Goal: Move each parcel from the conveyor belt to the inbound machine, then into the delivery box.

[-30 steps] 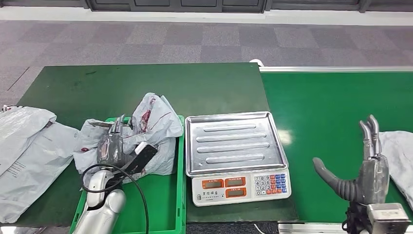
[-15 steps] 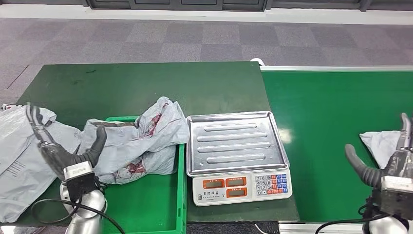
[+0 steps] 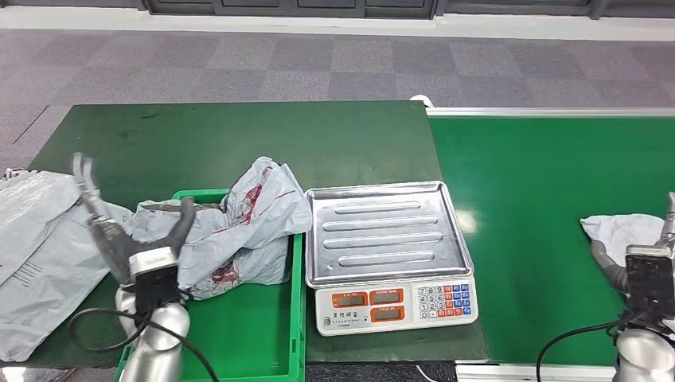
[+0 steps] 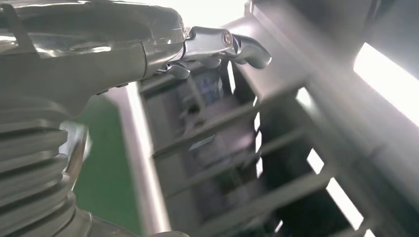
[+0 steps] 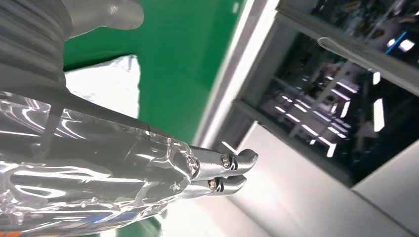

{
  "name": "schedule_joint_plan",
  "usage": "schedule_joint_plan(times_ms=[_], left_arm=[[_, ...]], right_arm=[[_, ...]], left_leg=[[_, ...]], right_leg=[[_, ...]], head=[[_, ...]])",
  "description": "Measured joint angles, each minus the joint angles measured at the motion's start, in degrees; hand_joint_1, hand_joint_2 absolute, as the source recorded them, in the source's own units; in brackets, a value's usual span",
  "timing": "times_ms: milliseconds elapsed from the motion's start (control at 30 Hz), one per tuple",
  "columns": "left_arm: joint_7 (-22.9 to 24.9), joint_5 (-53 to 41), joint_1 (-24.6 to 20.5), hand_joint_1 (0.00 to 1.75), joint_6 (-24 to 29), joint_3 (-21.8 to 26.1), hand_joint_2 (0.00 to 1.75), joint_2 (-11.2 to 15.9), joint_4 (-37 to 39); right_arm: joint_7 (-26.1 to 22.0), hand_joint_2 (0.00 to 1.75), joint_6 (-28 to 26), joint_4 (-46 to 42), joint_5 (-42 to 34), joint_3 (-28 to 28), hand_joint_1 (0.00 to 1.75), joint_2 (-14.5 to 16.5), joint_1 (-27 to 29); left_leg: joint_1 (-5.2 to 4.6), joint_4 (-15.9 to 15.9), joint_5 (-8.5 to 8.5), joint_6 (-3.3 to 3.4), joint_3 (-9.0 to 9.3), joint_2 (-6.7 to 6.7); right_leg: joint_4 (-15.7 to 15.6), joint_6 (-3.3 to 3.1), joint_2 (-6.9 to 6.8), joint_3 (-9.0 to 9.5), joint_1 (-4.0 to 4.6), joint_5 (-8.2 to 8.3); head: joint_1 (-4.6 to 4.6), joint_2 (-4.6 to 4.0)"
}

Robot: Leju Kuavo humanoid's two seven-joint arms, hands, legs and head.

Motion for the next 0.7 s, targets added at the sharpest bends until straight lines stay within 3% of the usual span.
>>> schedule_joint_plan(times_ms=[100,233,400,500,600,700], left_arm=[[-2.16,7.17,-2.24,0.00,-6.44,-1.61,1.75,-0.31,5.25],[-5.37,17.01,-4.76,0.00,-19.21,-4.06,1.75,-0.85,11.05],[-7.20,30.26,-8.54,0.00,-37.39,-5.69,1.75,-1.12,18.57],[-7.35,32.50,-9.56,0.00,-45.95,-5.81,1.75,-1.11,20.71],[-7.55,32.46,-10.51,0.00,-50.66,-5.83,1.75,-1.11,22.25],[-7.55,32.41,-11.45,0.00,-51.24,-5.83,1.75,-1.11,24.05]], right_arm=[[1.66,1.75,-1.22,3.45,1.53,-0.71,0.00,-0.82,-1.35],[10.16,1.75,-4.74,10.24,7.19,-1.39,0.00,-3.45,-3.76],[20.72,1.75,-4.87,26.37,12.54,-2.38,0.00,-8.33,-9.15],[23.37,1.75,-4.41,35.47,13.58,-2.69,0.00,-10.67,-11.36],[25.84,1.75,-2.16,43.17,13.53,-3.45,0.00,-12.33,-13.06],[28.41,1.75,0.09,48.35,13.75,-3.81,0.00,-13.39,-14.01]], left_leg=[[-0.03,0.02,0.01,0.00,0.00,0.05],[-0.04,0.05,0.05,0.06,-0.06,0.03],[-0.06,0.10,0.06,0.09,-0.13,0.05],[-0.06,0.11,0.07,0.11,-0.17,0.04],[-0.06,0.10,0.07,0.11,-0.22,0.04],[-0.04,0.09,0.07,0.10,-0.26,0.04]], right_leg=[[0.00,0.02,0.06,-0.04,-0.03,0.06],[0.00,0.05,0.05,-0.06,-0.04,0.09],[-0.01,0.12,0.07,-0.12,-0.05,0.15],[-0.01,0.13,0.06,-0.16,-0.05,0.15],[0.00,0.13,0.05,-0.20,-0.04,0.15],[0.00,0.13,0.04,-0.24,-0.03,0.15]], head=[[0.00,0.00],[0.01,0.00],[0.01,0.00],[0.01,0.00],[0.01,0.00],[0.01,0.00]])
